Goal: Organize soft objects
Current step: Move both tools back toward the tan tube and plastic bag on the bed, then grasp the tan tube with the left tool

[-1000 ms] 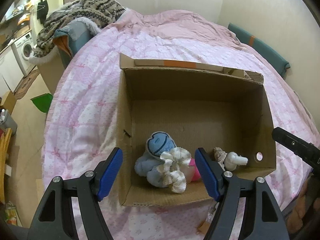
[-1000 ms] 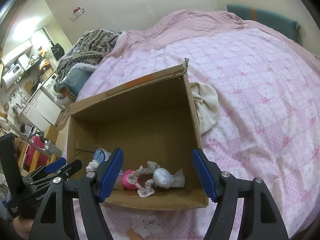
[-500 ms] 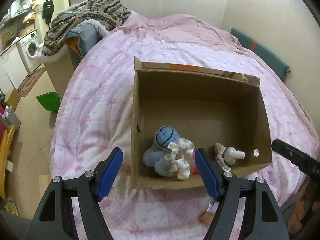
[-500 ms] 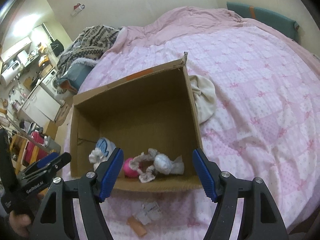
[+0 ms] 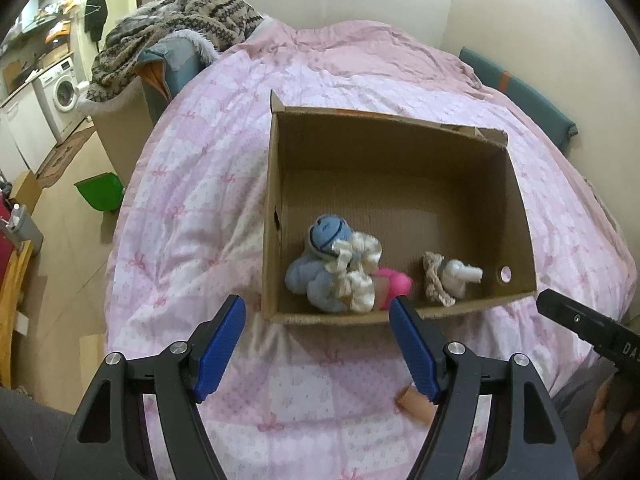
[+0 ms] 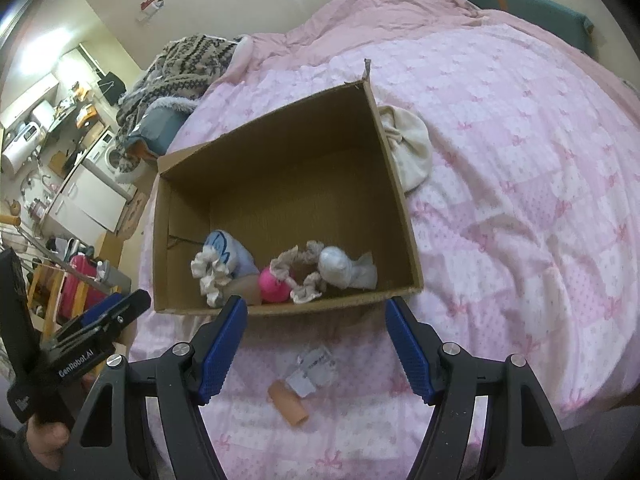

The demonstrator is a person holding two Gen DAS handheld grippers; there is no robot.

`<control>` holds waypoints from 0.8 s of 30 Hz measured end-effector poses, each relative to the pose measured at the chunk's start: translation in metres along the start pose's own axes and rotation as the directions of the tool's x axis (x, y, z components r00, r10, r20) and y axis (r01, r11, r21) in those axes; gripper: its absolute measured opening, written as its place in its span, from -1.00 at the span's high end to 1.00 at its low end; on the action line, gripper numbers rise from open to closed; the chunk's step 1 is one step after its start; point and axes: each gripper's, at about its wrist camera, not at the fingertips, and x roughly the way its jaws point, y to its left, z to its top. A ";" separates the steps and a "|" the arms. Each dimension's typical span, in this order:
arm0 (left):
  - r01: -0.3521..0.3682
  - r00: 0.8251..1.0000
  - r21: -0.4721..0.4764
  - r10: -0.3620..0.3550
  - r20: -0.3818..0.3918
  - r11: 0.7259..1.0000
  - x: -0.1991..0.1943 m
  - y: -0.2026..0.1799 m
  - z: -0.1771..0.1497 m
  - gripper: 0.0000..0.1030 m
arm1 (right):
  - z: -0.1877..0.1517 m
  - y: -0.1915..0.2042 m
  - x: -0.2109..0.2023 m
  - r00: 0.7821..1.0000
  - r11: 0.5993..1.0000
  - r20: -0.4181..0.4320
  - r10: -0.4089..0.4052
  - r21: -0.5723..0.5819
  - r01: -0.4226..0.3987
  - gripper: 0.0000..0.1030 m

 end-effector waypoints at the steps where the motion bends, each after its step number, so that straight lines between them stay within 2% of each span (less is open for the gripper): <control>1: 0.000 1.000 0.000 0.000 -0.003 1.000 -0.001 0.000 -0.003 -0.40 | -0.002 -0.001 -0.001 1.000 1.000 -0.002 -0.001 0.005 0.001 -0.46; 10: 0.012 0.998 0.013 -0.011 -0.058 1.000 0.006 -0.009 -0.025 -0.40 | -0.019 -0.011 0.002 0.999 1.000 -0.049 -0.024 0.017 0.025 -0.46; 13: 0.011 0.996 0.050 -0.007 -0.089 0.999 0.014 -0.019 -0.032 -0.40 | -0.022 -0.016 0.009 0.994 0.998 -0.089 -0.066 0.014 0.068 -0.46; 20: 0.034 0.979 0.127 -0.007 -0.205 0.991 0.038 -0.035 -0.051 -0.40 | -0.023 -0.033 0.025 0.982 0.988 -0.155 -0.108 0.092 0.123 -0.46; 24: 0.078 0.960 0.143 -0.035 -0.278 0.987 0.051 -0.042 -0.061 -0.40 | -0.023 -0.040 0.030 0.978 0.983 -0.174 -0.115 0.125 0.137 -0.46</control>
